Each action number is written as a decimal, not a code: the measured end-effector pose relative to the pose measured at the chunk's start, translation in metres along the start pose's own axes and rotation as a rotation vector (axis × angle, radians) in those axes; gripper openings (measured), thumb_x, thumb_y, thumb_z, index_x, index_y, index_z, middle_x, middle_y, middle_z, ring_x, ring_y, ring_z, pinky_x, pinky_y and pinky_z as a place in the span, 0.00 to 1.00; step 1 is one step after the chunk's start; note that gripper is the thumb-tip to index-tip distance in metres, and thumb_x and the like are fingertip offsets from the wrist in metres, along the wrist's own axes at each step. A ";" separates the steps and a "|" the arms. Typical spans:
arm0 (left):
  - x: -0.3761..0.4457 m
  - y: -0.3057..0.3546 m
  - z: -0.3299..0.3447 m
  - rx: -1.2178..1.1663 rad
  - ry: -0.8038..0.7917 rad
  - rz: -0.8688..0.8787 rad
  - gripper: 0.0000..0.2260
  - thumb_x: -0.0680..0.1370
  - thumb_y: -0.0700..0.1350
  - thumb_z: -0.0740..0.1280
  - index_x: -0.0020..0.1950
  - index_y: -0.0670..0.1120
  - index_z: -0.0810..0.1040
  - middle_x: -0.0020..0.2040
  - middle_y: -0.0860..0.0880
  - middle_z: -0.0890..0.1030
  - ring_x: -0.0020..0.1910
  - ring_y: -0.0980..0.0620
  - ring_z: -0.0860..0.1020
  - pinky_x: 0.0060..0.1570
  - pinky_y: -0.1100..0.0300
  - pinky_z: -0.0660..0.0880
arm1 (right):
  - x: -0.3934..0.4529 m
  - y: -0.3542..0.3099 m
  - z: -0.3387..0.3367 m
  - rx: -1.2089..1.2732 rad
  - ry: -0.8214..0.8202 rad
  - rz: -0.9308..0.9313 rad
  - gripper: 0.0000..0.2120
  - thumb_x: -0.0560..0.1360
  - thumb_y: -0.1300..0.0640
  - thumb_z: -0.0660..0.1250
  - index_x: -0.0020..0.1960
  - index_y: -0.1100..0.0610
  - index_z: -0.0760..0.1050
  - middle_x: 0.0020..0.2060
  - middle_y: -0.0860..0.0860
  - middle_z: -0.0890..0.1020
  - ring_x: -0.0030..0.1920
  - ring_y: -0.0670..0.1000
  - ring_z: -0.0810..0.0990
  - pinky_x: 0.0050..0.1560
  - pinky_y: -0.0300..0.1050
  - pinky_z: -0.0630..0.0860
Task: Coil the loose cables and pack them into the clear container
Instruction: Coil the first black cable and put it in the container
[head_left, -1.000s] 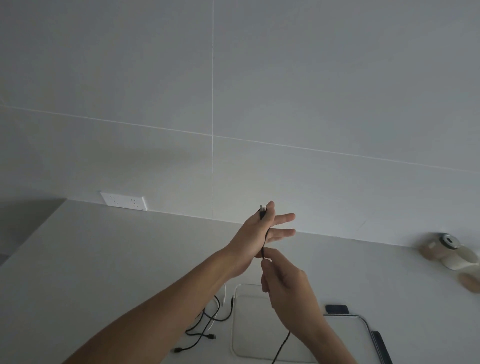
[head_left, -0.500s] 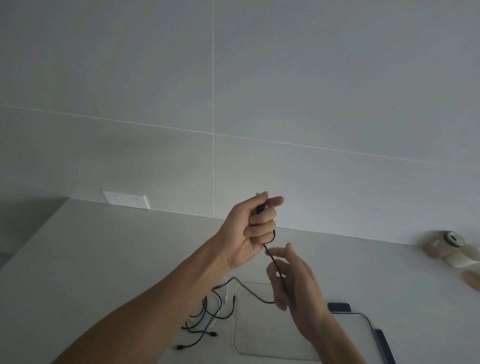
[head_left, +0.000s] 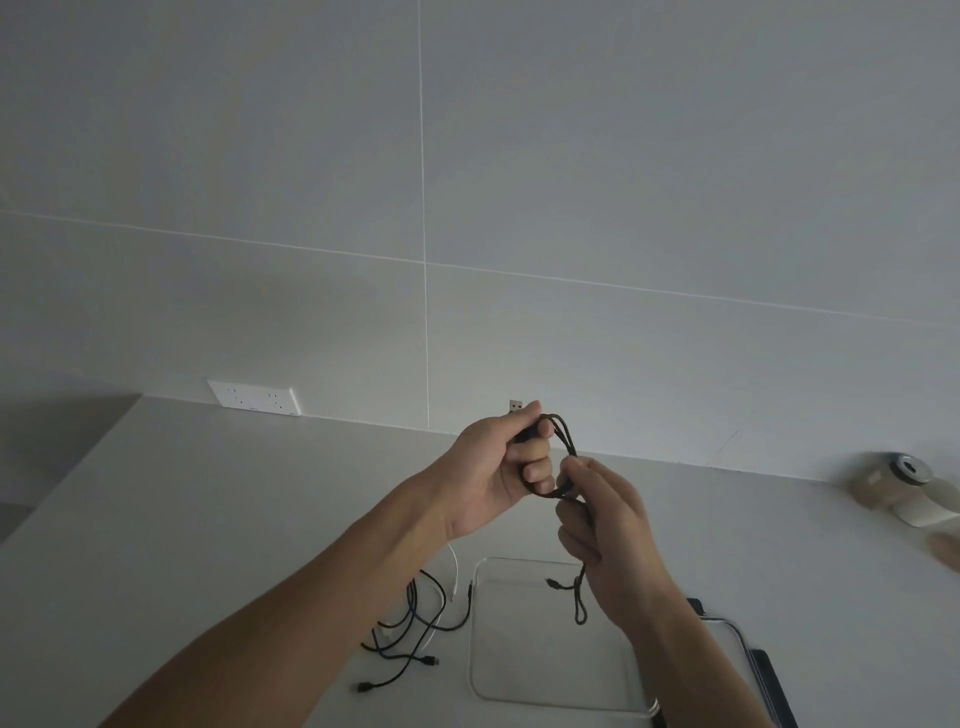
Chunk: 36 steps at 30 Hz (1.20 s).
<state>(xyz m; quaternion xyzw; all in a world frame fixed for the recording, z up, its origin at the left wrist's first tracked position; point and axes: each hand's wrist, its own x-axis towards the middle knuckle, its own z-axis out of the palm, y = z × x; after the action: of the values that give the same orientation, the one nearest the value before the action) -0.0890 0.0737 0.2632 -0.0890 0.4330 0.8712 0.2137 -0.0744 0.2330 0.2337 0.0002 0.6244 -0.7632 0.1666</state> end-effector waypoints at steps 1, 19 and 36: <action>-0.001 0.000 0.001 0.017 0.019 -0.006 0.16 0.86 0.50 0.58 0.41 0.45 0.73 0.27 0.52 0.60 0.25 0.53 0.64 0.32 0.60 0.67 | -0.001 0.002 0.001 -0.025 -0.010 0.002 0.11 0.83 0.60 0.60 0.42 0.60 0.69 0.35 0.63 0.56 0.29 0.52 0.49 0.27 0.43 0.48; -0.005 0.010 0.003 0.135 0.074 -0.006 0.12 0.83 0.43 0.58 0.40 0.43 0.72 0.26 0.52 0.61 0.25 0.53 0.62 0.29 0.59 0.65 | 0.011 0.007 0.009 -0.133 -0.008 -0.012 0.18 0.85 0.55 0.57 0.41 0.66 0.65 0.34 0.61 0.59 0.29 0.50 0.53 0.28 0.43 0.51; -0.017 0.013 0.000 0.244 0.025 0.092 0.15 0.86 0.48 0.56 0.53 0.41 0.78 0.26 0.54 0.60 0.21 0.57 0.56 0.27 0.62 0.57 | 0.017 0.045 -0.045 -0.365 -0.265 0.209 0.25 0.72 0.37 0.73 0.28 0.51 0.66 0.25 0.50 0.64 0.27 0.50 0.63 0.34 0.45 0.67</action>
<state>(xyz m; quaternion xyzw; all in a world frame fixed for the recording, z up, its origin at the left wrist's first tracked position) -0.0801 0.0621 0.2784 -0.0533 0.5418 0.8198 0.1776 -0.0887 0.2637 0.1771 -0.0656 0.7213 -0.6096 0.3221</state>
